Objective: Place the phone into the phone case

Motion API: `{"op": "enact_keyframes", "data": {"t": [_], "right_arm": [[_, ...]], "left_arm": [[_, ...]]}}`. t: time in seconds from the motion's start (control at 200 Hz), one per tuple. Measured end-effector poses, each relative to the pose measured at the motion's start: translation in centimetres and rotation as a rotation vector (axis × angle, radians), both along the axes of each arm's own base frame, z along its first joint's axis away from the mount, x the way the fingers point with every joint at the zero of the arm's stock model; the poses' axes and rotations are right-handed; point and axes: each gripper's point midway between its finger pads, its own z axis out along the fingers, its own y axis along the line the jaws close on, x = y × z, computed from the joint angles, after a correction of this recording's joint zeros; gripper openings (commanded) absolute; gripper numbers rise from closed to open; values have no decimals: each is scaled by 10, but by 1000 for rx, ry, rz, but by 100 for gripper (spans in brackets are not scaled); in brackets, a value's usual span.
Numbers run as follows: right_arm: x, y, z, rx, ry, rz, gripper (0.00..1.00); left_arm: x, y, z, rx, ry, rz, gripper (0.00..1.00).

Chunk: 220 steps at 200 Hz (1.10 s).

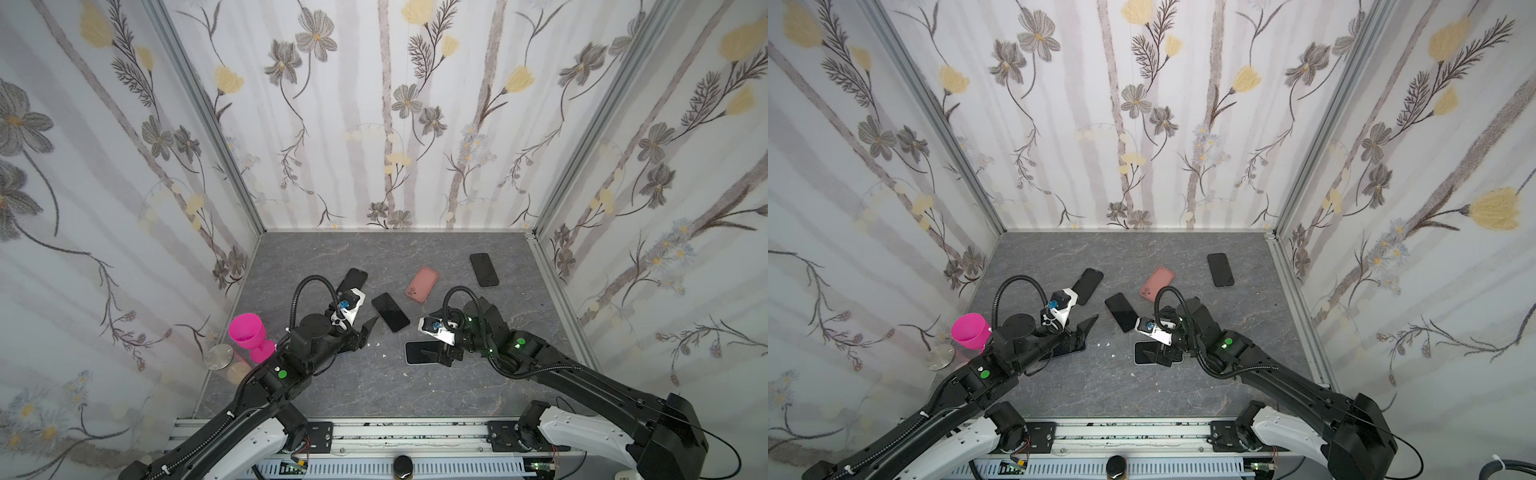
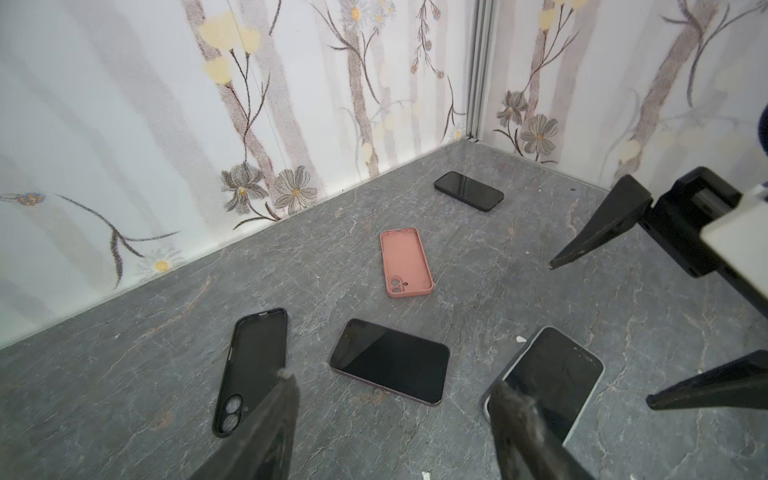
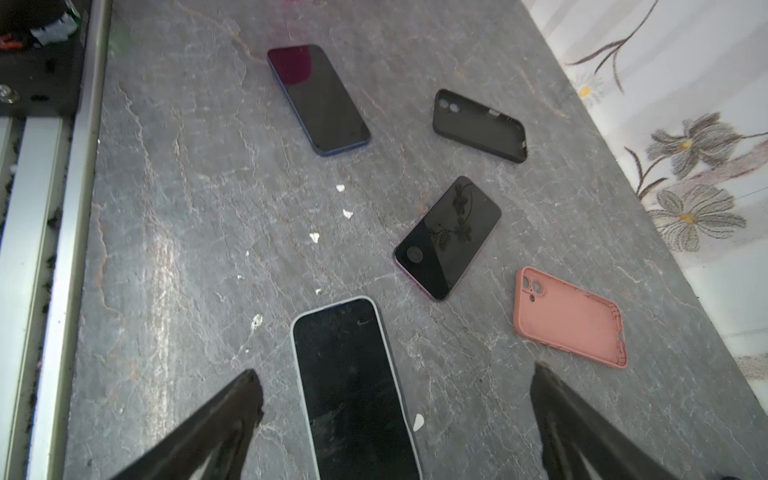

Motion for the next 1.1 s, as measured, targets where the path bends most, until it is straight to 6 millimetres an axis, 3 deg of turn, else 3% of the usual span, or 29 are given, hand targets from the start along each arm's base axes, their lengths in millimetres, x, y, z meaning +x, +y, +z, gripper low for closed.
{"op": "enact_keyframes", "data": {"t": [0.075,0.355,0.624,1.099], "right_arm": [[0,-1,-16,-44,25,6,100],[0,-3,-59,-199,65,79,100],[6,2,-71,-284,99,120,100],[-2,-10,-100,-428,200,168,100]], "left_arm": [[2,-2,-7,25,2,-4,100],[17,-1,-29,71,33,9,100],[16,11,-54,115,10,4,100],[15,3,-50,57,-22,-69,100]]}}
